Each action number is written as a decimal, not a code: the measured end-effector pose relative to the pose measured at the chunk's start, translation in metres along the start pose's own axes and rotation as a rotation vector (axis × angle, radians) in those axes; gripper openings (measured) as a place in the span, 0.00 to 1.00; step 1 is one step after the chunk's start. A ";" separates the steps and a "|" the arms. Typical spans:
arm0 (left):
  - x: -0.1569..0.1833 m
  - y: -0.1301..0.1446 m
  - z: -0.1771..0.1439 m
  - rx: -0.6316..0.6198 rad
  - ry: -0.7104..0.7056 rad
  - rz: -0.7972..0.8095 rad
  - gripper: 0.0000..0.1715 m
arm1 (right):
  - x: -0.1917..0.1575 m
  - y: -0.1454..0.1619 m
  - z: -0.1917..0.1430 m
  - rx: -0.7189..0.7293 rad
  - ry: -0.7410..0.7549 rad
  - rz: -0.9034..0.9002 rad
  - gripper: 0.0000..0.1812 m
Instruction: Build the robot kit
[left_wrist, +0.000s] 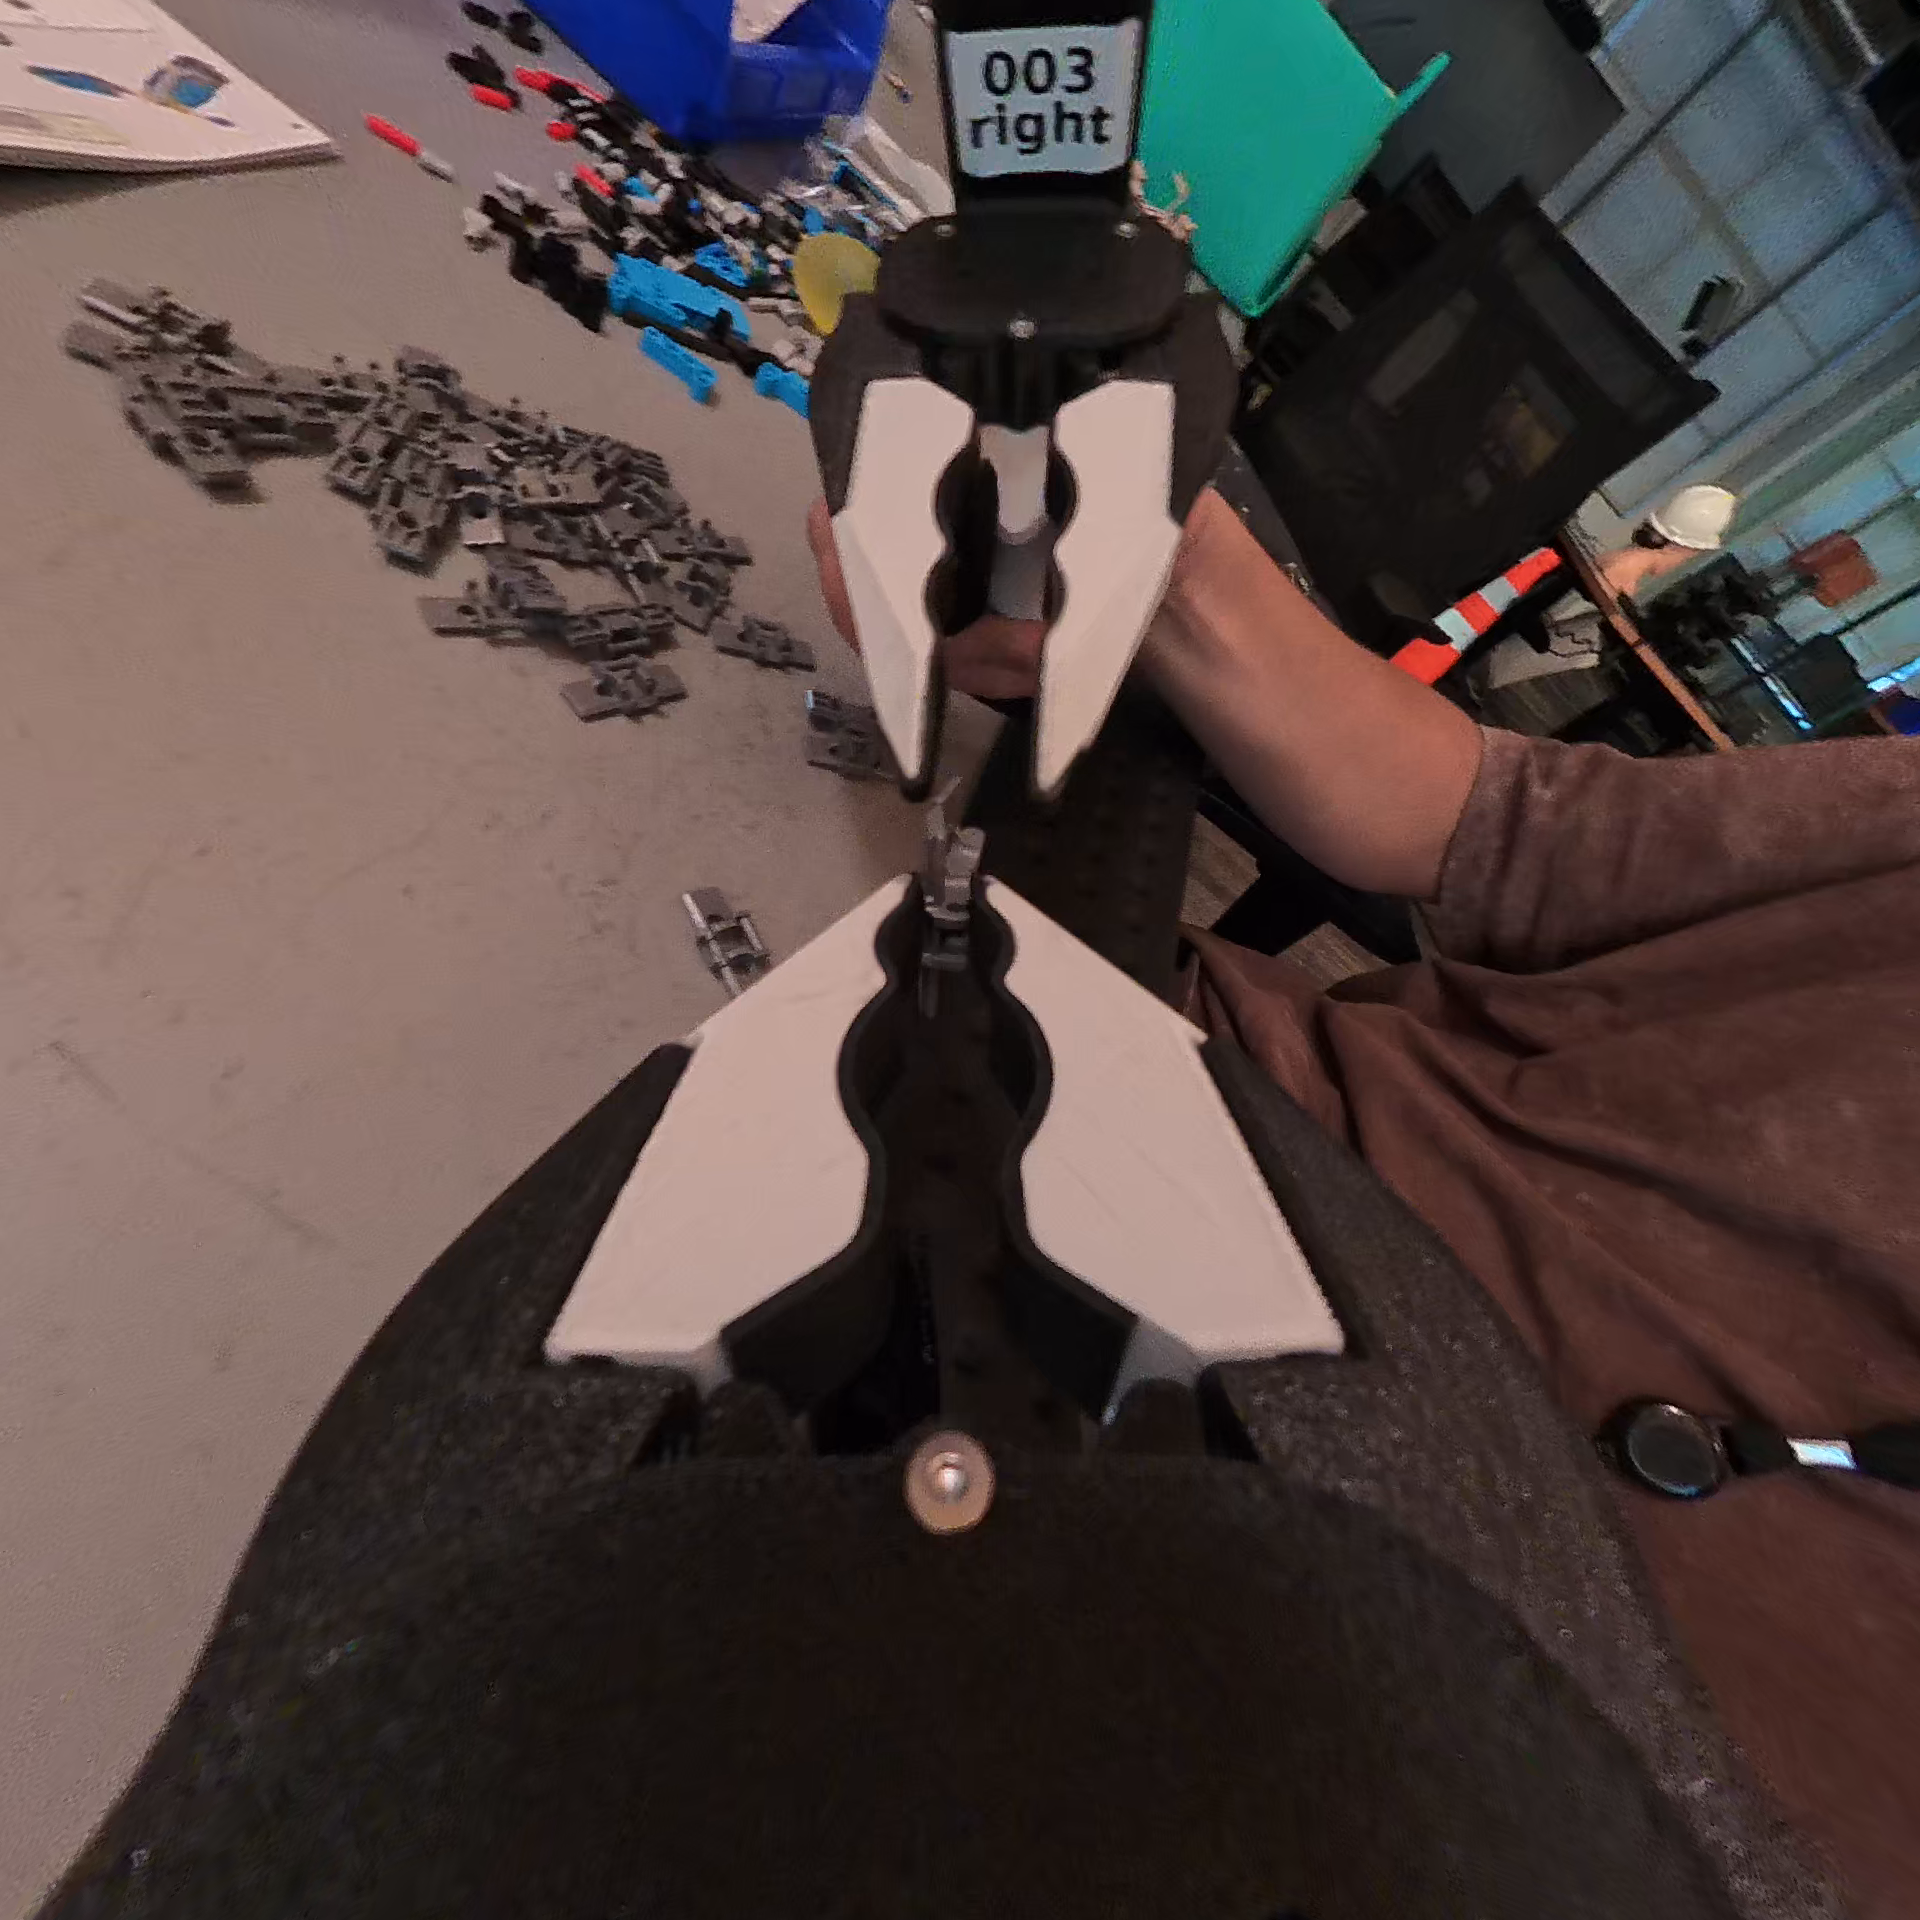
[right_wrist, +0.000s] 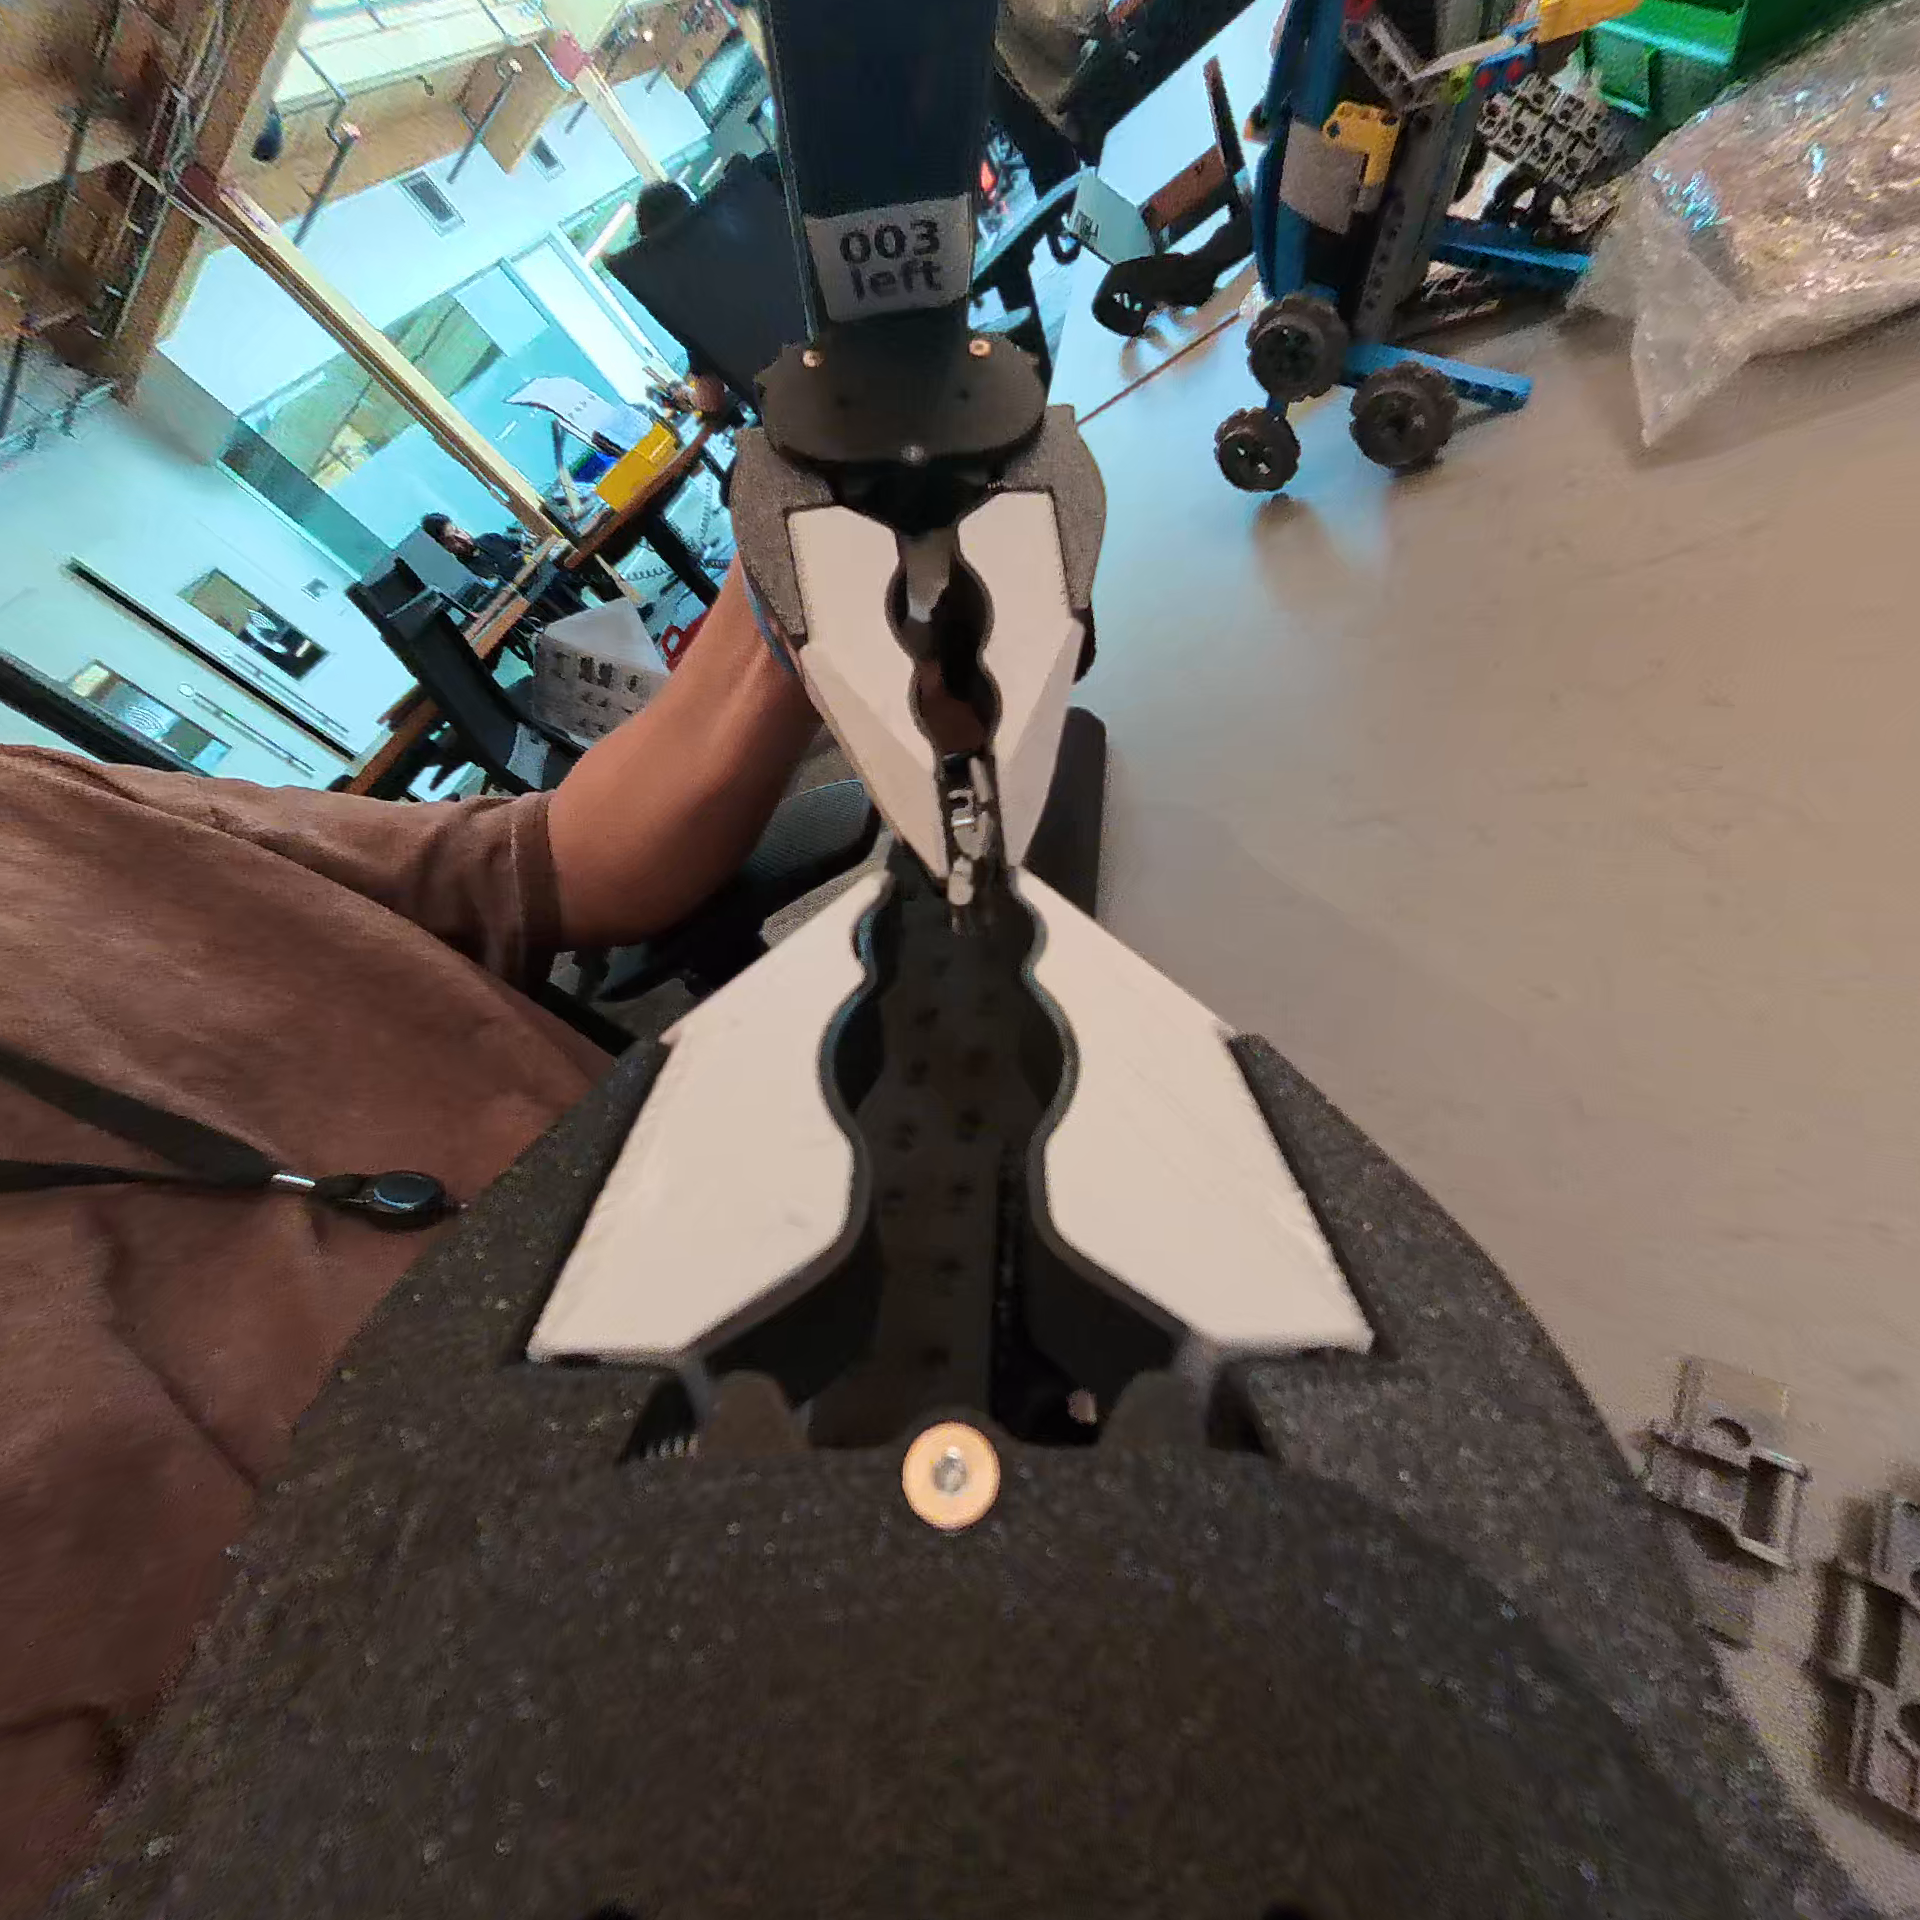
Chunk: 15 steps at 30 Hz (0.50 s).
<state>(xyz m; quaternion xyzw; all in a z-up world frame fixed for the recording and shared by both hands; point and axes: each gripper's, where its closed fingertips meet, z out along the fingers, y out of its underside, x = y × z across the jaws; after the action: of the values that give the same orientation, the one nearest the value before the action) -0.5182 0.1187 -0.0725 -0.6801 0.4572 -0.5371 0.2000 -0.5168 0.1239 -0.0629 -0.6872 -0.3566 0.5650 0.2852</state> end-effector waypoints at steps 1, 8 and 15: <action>0.004 0.000 0.001 0.001 0.025 0.008 0.04 | 0.000 0.001 0.000 -0.008 0.003 0.000 0.10; 0.007 -0.002 0.005 0.015 0.025 0.043 0.05 | 0.000 0.003 0.000 -0.015 0.024 -0.096 0.01; -0.008 -0.028 -0.002 0.185 -0.053 0.061 0.14 | 0.014 -0.038 -0.028 0.327 -0.022 0.150 0.01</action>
<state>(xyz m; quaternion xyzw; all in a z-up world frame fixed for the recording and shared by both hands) -0.5088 0.1396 -0.0545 -0.6583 0.4207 -0.5526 0.2902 -0.4940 0.1579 -0.0348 -0.6499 -0.2108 0.6428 0.3464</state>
